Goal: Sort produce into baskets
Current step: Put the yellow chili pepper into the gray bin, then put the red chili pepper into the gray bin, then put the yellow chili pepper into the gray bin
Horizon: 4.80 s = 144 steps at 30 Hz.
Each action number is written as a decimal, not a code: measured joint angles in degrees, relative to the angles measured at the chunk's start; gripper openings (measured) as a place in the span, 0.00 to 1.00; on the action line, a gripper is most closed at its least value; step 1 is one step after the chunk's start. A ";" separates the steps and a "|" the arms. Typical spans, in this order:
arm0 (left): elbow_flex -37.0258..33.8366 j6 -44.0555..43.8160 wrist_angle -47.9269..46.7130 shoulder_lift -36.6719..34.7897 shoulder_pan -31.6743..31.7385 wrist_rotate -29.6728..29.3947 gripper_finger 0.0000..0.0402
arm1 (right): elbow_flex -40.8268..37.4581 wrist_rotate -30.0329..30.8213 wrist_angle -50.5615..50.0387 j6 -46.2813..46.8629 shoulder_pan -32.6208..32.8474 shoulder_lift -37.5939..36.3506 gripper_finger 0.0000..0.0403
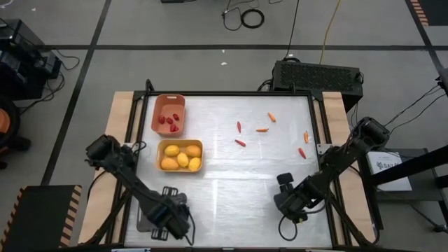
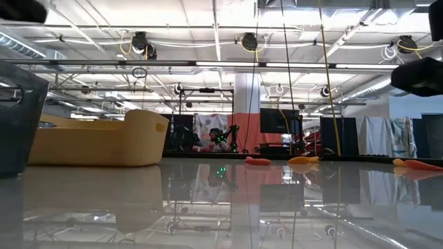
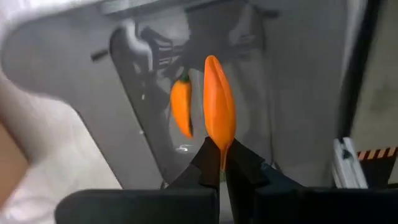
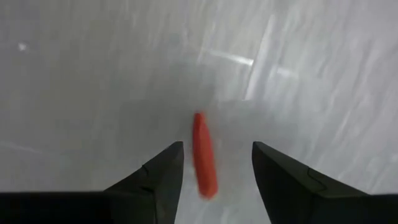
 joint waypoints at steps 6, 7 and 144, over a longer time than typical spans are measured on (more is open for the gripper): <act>-1.57 -8.02 -0.63 0.00 -1.66 -4.83 0.13 | -1.40 0.64 2.06 -1.65 0.08 0.00 0.49; -1.57 -7.95 -0.67 0.00 -1.79 -4.78 0.17 | -1.77 -0.78 2.22 -1.63 0.07 0.00 0.49; -33.74 27.74 68.14 -33.56 38.05 -9.59 0.43 | 20.64 -14.54 -11.87 -31.25 -63.14 4.00 0.30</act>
